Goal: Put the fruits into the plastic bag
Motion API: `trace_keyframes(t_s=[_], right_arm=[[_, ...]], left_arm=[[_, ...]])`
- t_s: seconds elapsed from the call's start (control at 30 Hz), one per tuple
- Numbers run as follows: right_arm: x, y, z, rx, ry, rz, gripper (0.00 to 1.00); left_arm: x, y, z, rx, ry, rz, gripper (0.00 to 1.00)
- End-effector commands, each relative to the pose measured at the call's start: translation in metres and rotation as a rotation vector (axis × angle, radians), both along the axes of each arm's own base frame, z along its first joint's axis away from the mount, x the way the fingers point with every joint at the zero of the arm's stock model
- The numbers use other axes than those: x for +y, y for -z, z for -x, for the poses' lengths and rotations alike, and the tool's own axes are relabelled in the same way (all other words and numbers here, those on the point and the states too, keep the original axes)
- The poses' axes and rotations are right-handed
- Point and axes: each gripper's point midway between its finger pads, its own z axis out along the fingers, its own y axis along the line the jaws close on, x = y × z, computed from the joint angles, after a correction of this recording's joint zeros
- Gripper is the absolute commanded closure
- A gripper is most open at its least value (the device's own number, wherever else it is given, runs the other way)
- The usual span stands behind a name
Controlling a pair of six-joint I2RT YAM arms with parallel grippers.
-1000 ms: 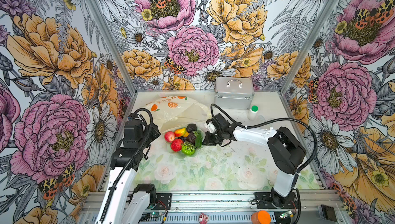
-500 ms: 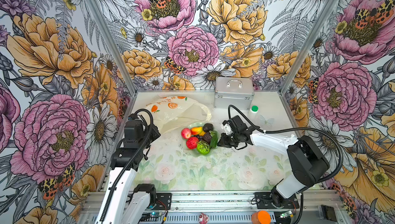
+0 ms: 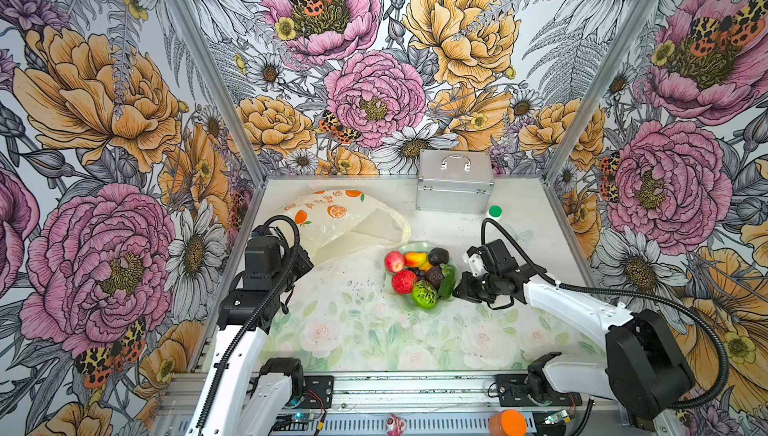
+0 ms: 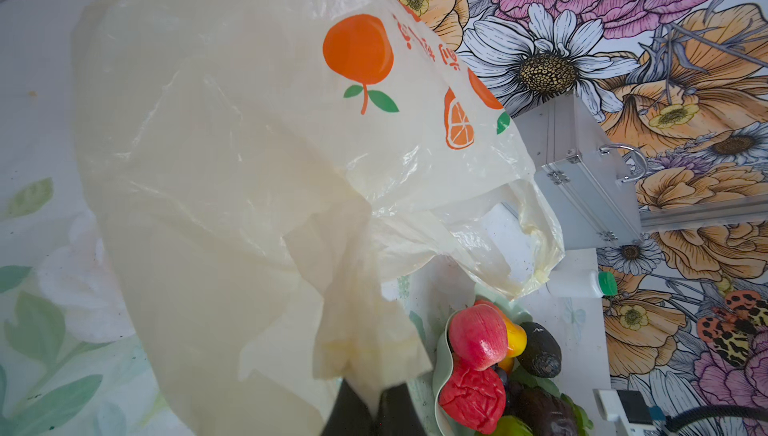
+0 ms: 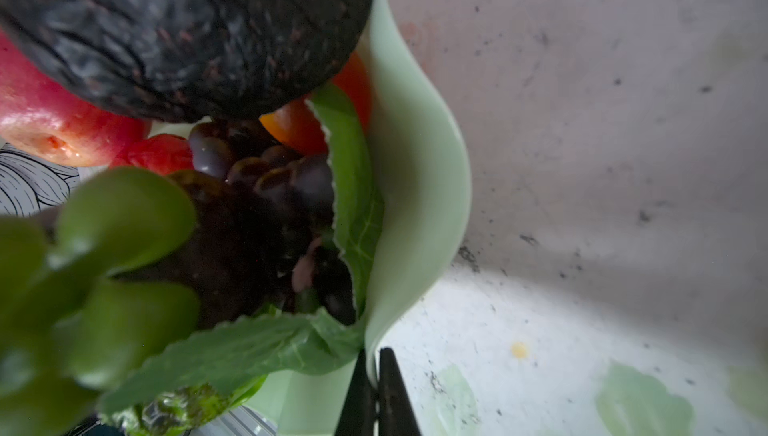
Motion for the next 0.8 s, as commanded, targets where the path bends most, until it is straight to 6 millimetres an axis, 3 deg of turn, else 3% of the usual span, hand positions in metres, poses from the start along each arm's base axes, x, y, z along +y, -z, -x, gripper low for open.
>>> trace_keyframes(t_s=[0.0, 0.27, 0.43, 0.63, 0.77], right_arm=[[-0.029, 0.016, 0.018, 0.069, 0.053, 0.103, 0.97], [-0.049, 0.012, 0.028, 0.072, 0.102, 0.118, 0.95], [-0.048, -0.002, 0.03, 0.059, 0.112, 0.094, 0.78], [-0.052, -0.037, 0.04, 0.023, 0.144, 0.071, 0.6], [-0.057, -0.078, 0.045, -0.032, 0.166, 0.062, 0.53]], left_arm=[[-0.005, 0.003, 0.003, -0.004, 0.018, 0.024, 1.0], [-0.009, 0.008, 0.005, -0.006, 0.027, 0.061, 1.0], [-0.011, 0.008, 0.004, -0.012, 0.035, 0.078, 1.0], [-0.012, 0.008, 0.004, -0.016, 0.03, 0.092, 1.0], [-0.011, 0.007, 0.005, -0.019, 0.028, 0.098, 1.0]])
